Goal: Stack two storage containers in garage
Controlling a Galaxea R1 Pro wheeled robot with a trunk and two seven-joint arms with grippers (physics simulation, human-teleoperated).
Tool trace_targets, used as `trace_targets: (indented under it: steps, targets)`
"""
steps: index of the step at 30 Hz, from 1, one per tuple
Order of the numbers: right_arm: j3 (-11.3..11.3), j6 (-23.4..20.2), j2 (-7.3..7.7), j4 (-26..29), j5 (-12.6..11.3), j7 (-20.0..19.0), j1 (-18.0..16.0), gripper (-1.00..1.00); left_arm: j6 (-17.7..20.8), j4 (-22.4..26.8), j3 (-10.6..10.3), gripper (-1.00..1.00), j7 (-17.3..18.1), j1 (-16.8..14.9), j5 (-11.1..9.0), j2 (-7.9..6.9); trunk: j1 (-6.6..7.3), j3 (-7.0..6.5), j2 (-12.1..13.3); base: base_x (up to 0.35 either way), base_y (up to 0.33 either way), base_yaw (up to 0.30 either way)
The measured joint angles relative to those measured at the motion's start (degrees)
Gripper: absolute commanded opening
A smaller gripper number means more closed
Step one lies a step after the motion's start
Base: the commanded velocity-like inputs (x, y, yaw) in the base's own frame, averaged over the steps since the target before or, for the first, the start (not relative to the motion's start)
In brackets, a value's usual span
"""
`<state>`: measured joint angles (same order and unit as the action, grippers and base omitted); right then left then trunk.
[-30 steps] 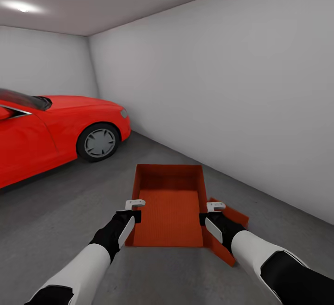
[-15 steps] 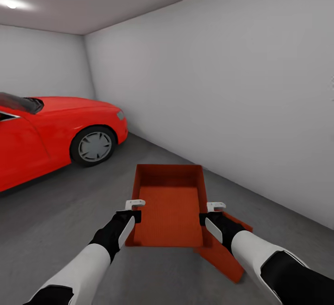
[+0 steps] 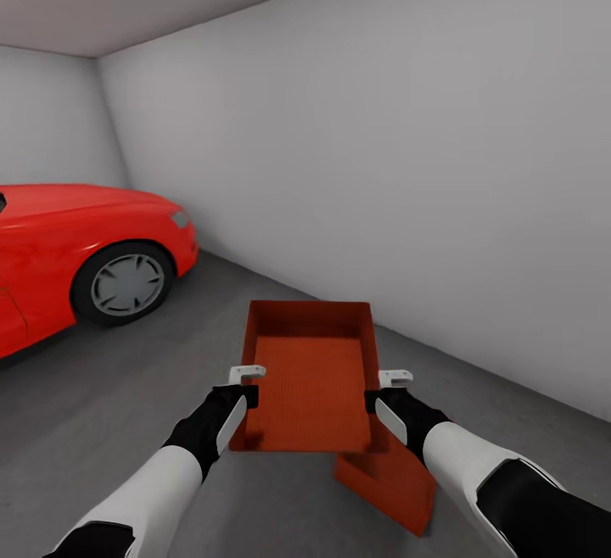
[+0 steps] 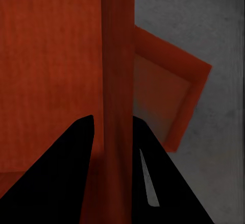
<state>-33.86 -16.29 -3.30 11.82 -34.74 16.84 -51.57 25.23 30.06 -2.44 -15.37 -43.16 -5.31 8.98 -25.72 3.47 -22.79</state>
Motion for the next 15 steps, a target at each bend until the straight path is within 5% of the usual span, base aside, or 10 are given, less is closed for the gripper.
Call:
trace_targets:
  steps: [15]
  targets:
    - [0.09, 0.00, -0.01, 0.02, 0.09, -0.02, 0.00, -1.00, 0.04, 0.07, 0.01, -1.00, -0.01, 0.00, 0.02, 0.00, 0.00, 0.00, 0.00, 0.321, 0.000, -0.243]
